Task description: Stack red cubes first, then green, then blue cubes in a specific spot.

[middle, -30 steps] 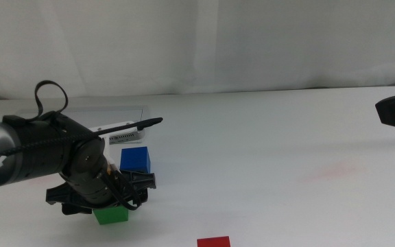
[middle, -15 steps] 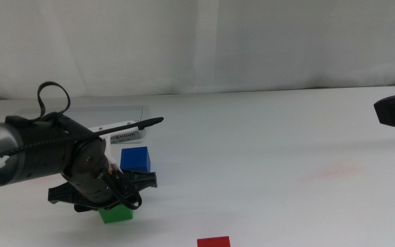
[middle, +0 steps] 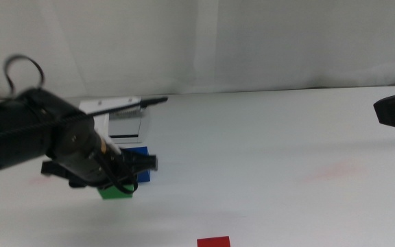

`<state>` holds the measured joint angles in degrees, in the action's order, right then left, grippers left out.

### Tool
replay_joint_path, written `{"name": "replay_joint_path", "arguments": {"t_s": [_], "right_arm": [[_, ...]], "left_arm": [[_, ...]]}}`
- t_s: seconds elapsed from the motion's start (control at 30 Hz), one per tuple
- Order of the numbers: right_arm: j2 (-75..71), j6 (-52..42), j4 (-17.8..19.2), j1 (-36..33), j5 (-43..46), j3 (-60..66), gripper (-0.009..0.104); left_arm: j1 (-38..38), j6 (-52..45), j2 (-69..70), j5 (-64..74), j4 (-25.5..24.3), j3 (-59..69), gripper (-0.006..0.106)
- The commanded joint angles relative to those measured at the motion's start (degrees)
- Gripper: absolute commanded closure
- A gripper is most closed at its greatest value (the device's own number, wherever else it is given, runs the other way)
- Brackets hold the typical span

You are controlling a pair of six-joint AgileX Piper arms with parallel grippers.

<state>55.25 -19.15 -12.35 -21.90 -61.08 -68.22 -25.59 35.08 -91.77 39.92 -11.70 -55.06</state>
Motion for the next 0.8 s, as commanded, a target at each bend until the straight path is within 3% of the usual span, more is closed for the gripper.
{"name": "replay_joint_path", "arguments": {"t_s": [0.0, 0.3, 0.5, 0.77], "right_arm": [[-0.19, -0.18, -0.26, 0.26, 0.35, -0.14, -0.007], [-0.19, -0.18, -0.26, 0.26, 0.48, -0.14, -0.007], [-0.19, -0.18, -0.26, 0.26, 0.48, -0.14, -0.007], [-0.19, -0.18, -0.26, 0.26, 1.14, -0.14, -0.007]], "left_arm": [[-2.17, -0.66, 3.03, 4.09, 0.14, -2.26, 0.103], [-15.3, 4.54, 6.44, 11.9, 0.14, -6.62, 0.103], [-25.88, 16.62, 6.33, 10.5, -0.11, -6.62, 0.103], [-29.16, 22.46, 4.57, 9.17, 0.16, -7.28, 0.103]]}}
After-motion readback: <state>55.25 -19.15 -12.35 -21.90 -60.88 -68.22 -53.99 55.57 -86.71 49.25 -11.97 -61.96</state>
